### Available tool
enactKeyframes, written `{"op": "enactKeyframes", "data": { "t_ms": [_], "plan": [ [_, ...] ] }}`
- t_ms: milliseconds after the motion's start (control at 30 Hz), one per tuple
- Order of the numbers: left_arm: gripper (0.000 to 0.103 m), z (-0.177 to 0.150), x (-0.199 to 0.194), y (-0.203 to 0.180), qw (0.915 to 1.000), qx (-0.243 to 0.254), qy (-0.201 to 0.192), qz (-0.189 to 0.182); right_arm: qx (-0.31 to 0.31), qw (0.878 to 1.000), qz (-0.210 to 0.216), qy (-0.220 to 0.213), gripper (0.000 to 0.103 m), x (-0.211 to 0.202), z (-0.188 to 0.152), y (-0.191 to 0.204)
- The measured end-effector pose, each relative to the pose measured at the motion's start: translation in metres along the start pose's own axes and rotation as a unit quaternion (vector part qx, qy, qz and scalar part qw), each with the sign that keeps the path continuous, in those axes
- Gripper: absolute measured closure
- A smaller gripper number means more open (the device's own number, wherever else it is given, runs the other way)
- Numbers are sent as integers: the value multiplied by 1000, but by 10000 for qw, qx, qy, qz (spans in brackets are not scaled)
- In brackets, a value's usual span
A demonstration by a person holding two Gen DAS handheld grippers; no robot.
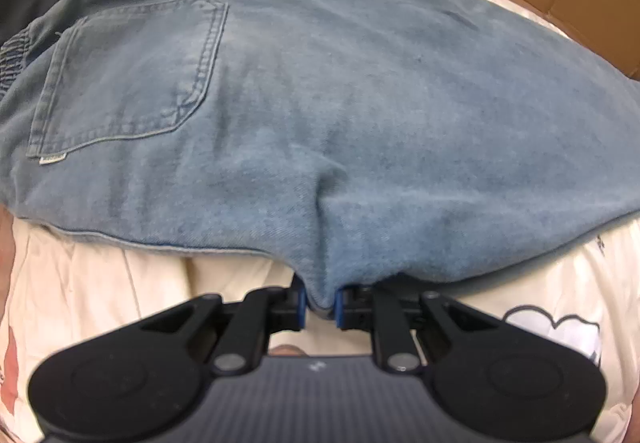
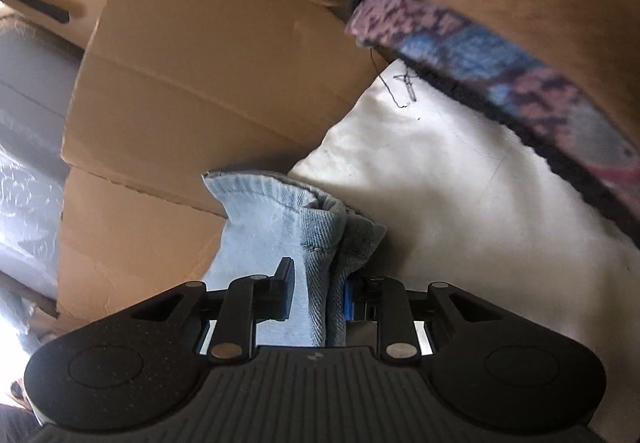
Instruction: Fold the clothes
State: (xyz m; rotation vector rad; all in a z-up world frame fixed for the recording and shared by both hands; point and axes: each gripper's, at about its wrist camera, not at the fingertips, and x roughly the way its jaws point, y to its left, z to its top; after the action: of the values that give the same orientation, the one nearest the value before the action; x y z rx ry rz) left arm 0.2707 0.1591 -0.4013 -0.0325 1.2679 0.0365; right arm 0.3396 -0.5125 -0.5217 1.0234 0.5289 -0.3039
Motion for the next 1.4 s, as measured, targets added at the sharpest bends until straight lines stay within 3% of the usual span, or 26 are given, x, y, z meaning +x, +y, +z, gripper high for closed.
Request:
{"op": "enactKeyframes", "data": {
  "t_ms": [133, 300, 567, 733, 900, 1033, 1167, 1300, 1400],
  "plan": [
    [89, -3, 2, 2, 10000, -44, -27, -42, -62, 9999, -77, -65, 80, 3, 7, 3],
    [89, -5, 7, 4, 9998, -92, -82, -129, -285, 9995, -129, 4, 92, 2, 15, 16],
    [89, -12, 6, 19, 9982, -228, -300, -468, -597, 9980, -176, 141, 96, -2, 26, 43],
    [90, -15, 5, 26, 9963, -372, -374, -672, -757, 9951, -472, 433, 96, 0, 42, 73],
    [90, -13, -2, 31, 9951, -501, -339, -788, -942, 9844, -1181, 902, 97, -12, 49, 97],
    [90, -7, 0, 35, 9949, -492, -205, -857, -1207, 9790, -1292, 1016, 97, -15, 53, 126],
    [90, -7, 9, 36, 9950, -543, -95, -835, -804, 9820, -1457, 892, 97, 2, 48, 101],
    [90, -10, 10, 34, 9947, -565, -272, -819, -1261, 9778, -1343, 998, 97, 12, 39, 79],
    [90, -13, 11, 33, 9942, -581, -405, -807, -1250, 9788, -1255, 1025, 97, 12, 37, 56]
  ]
}}
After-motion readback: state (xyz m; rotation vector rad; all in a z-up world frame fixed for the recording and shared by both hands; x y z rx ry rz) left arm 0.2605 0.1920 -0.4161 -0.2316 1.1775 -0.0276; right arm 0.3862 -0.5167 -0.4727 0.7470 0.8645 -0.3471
